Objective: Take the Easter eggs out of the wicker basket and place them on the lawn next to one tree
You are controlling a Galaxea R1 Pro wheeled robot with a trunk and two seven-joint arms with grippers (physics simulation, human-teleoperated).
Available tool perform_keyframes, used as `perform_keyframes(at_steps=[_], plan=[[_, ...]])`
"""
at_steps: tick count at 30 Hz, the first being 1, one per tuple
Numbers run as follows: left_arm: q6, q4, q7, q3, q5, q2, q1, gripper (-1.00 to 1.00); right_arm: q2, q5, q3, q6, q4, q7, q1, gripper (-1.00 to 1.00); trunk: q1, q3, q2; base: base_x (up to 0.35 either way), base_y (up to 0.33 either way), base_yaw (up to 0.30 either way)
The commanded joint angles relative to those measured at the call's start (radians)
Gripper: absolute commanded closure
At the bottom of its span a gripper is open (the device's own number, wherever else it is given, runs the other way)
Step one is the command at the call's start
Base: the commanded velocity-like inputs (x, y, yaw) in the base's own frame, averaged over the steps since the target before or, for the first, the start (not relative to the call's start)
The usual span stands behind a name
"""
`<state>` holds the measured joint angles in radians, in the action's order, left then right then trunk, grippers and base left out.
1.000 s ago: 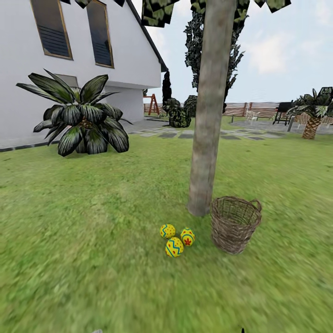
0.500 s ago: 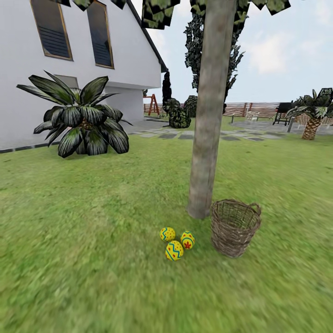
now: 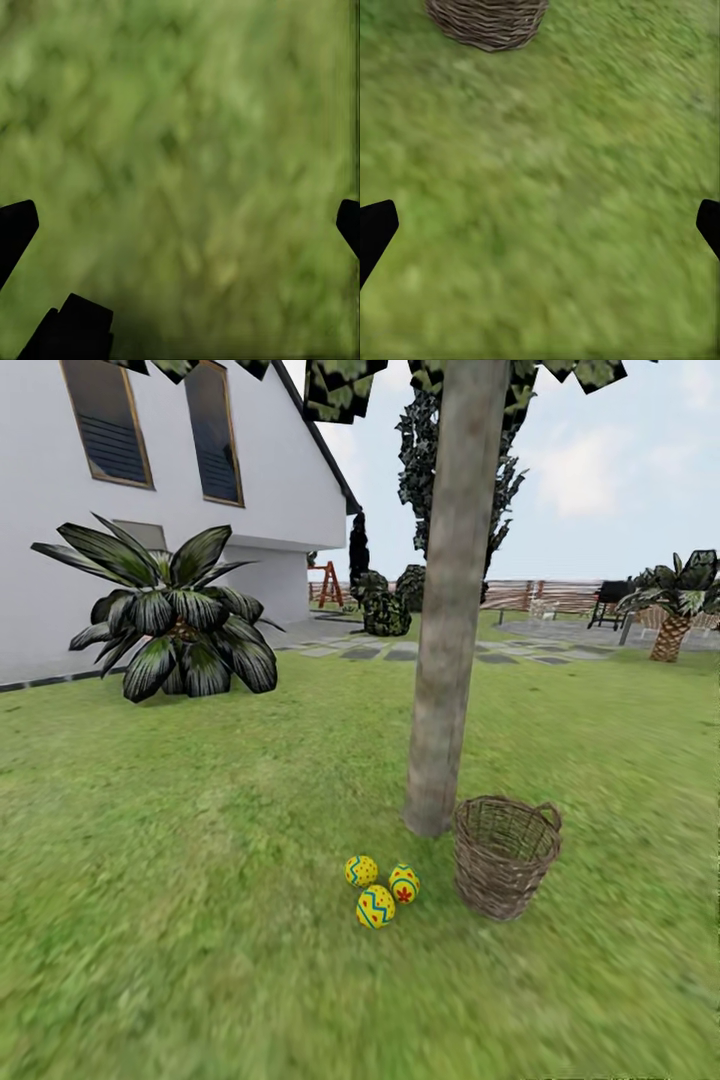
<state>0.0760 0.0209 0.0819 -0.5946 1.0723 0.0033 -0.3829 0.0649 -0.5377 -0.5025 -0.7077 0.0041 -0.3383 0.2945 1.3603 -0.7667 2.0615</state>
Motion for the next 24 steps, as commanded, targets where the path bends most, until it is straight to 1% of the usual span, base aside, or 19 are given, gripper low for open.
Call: perform_keyframes(at_steps=[1, 13, 14, 18, 20, 21, 22, 23, 24], plan=[[0.001, 0.002, 0.006, -0.008, 0.006, -0.001, 0.000, -1.00, 0.000, -0.004, -0.008, -0.001, 0.000, -0.005, 0.001, -1.00, -0.004, 0.001, -0.007, 0.000, 0.000, -0.081], [0.001, 0.002, 0.006, -0.008, 0.009, -0.004, 0.000, -1.00, 0.000, -0.003, -0.009, -0.001, 0.000, -0.003, 0.001, -1.00, -0.050, 0.020, -0.091, 0.000, 0.000, -0.079], [0.001, 0.002, 0.006, -0.008, 0.010, -0.006, 0.000, -1.00, 0.000, -0.002, -0.009, 0.000, 0.001, 0.002, 0.001, -1.00, -0.054, 0.022, -0.098, 0.000, 0.000, -0.031], [0.003, 0.002, 0.007, -0.007, 0.011, -0.010, 0.000, -1.00, 0.000, 0.001, -0.010, -0.002, 0.014, 0.064, -0.002, -1.00, -0.069, 0.034, -0.126, 0.000, 0.000, -0.007], [0.003, 0.001, 0.008, -0.005, 0.014, -0.009, 0.000, -1.00, -0.002, 0.005, -0.011, -0.010, 0.016, 0.074, -0.024, -1.00, -0.077, 0.040, -0.140, 0.000, 0.000, -0.001], [0.004, 0.001, 0.009, -0.005, 0.015, -0.008, 0.006, -1.00, -0.003, 0.010, -0.012, -0.020, 0.017, 0.076, -0.044, -1.00, -0.081, 0.043, -0.147, 0.000, 0.000, 0.000], [0.008, 0.001, 0.009, -0.004, 0.015, -0.007, 0.024, -1.00, -0.005, 0.020, -0.012, -0.038, 0.017, 0.078, -0.065, -1.00, -0.085, 0.046, -0.154, 0.000, 0.000, 0.000], [0.018, 0.001, 0.009, -0.004, 0.014, -0.006, 0.053, -1.00, -0.006, 0.033, -0.013, -0.068, 0.017, 0.079, -0.084, -1.00, -0.088, 0.049, -0.161, 0.000, 0.000, 0.000], [0.048, 0.001, 0.008, -0.005, 0.013, -0.006, 0.084, -1.00, -0.010, 0.050, -0.014, -0.106, 0.017, 0.079, -0.102, -1.00, -0.092, 0.053, -0.168, 0.000, 0.000, 0.000]])
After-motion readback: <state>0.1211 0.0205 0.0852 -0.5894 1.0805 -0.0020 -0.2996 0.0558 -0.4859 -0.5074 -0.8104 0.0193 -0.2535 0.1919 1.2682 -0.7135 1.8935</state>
